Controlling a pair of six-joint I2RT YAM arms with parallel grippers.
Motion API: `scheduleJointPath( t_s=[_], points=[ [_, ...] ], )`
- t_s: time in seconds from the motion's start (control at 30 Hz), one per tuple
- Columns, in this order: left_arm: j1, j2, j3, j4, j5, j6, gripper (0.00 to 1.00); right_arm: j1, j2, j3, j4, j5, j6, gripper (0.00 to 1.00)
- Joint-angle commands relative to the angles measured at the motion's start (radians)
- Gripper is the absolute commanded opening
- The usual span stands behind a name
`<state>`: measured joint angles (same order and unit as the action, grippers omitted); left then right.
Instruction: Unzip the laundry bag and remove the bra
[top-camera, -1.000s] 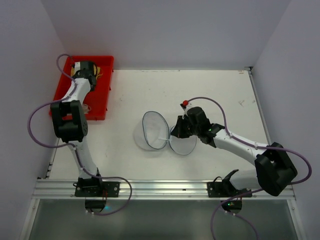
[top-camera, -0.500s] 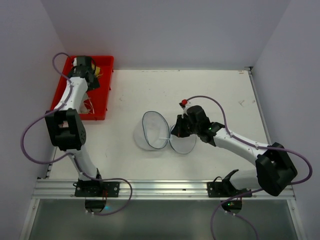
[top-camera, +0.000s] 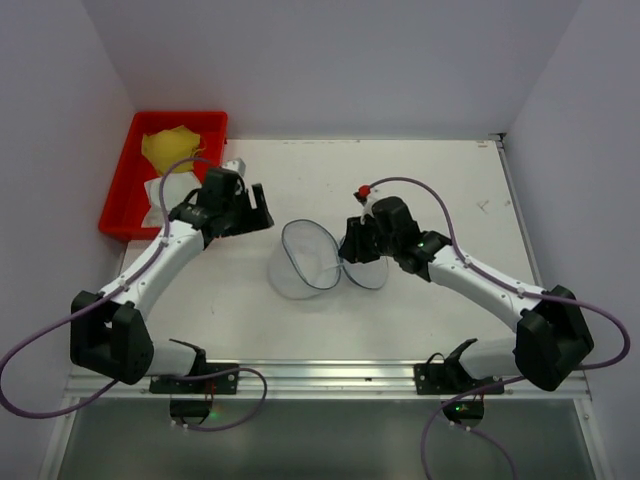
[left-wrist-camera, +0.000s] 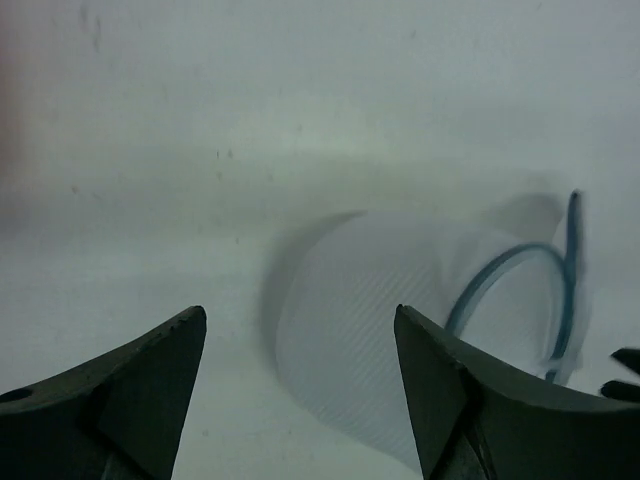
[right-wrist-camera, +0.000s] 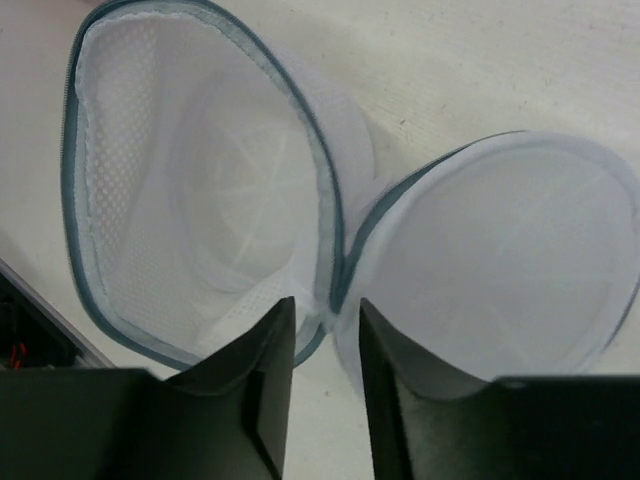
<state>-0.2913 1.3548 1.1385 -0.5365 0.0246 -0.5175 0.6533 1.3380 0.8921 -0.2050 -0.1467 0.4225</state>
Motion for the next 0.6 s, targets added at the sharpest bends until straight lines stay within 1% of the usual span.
scheduleJointPath(
  t_s=[0.0,0.03,0.1,0.13,0.23,0.27,0.3,0.4,0.47,0.5,0.57],
  points=[
    [-0.037,-0.042,-0.133,0.064,0.081,-0.081,0.79,-0.009,-0.020,0.067,-0.066,0.045,-0.002,0.38],
    [-0.039,-0.048,-0.198,0.104,0.098,-0.084,0.78,-0.012,-0.026,0.067,-0.076,0.058,0.005,0.42],
    [-0.040,-0.063,-0.259,0.153,0.122,-0.108,0.75,-0.033,-0.046,0.067,-0.123,0.099,0.036,0.49],
    [-0.045,-0.063,-0.307,0.196,0.136,-0.116,0.74,-0.041,-0.056,0.059,-0.131,0.110,0.045,0.59],
    [-0.066,-0.048,-0.364,0.254,0.155,-0.139,0.72,-0.082,-0.103,0.012,-0.160,0.145,0.120,0.68],
    [-0.071,-0.043,-0.376,0.268,0.161,-0.150,0.72,-0.119,-0.114,-0.005,-0.168,0.145,0.143,0.70],
    [-0.075,-0.036,-0.384,0.279,0.170,-0.156,0.72,-0.139,-0.134,-0.042,-0.178,0.145,0.165,0.75],
    [-0.091,-0.040,-0.417,0.316,0.172,-0.176,0.72,-0.219,-0.160,-0.119,-0.177,0.145,0.226,0.85],
    [-0.094,-0.039,-0.445,0.346,0.158,-0.184,0.72,-0.274,-0.154,-0.145,-0.168,0.142,0.249,0.87],
    [-0.094,-0.023,-0.450,0.348,0.120,-0.184,0.72,-0.296,-0.146,-0.166,-0.151,0.128,0.254,0.87],
    [-0.094,0.013,-0.462,0.352,0.088,-0.181,0.68,-0.354,-0.112,-0.197,-0.110,0.060,0.274,0.87]
  ],
)
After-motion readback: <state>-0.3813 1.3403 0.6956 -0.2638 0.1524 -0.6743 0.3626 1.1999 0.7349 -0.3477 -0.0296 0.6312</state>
